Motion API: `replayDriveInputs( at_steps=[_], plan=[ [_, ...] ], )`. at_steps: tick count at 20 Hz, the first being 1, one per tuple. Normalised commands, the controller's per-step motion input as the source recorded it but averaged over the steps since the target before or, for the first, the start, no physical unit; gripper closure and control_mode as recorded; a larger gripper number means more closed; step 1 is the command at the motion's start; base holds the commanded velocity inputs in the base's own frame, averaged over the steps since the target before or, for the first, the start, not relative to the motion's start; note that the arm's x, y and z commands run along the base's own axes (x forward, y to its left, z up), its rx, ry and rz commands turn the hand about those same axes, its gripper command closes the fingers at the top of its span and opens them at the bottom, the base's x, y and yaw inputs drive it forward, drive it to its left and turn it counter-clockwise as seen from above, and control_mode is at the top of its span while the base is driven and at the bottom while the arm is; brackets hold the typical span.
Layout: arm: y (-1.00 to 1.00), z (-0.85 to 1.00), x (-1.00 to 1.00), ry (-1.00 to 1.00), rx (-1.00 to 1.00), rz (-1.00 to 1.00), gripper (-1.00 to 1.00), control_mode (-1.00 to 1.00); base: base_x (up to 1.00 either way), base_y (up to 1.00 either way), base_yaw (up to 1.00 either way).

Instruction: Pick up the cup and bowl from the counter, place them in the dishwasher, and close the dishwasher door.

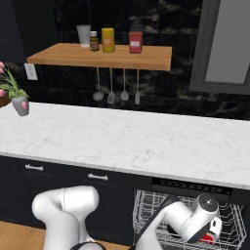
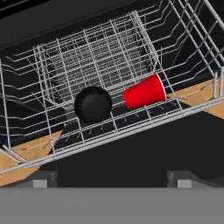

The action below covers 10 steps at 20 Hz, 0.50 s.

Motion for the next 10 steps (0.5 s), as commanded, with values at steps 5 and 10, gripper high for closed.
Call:
replayDriveInputs(
  at_steps=[5, 10],
  plan=[
    [-0.03, 0.04, -0.21, -0.01, 0.0, 0.0, -1.0, -1.0, 0.0, 0.0, 0.0],
    [0.0, 0.0, -0.46, -0.13, 0.0, 0.04, -1.0, -1.0, 0.0, 0.0, 0.0]
  ],
)
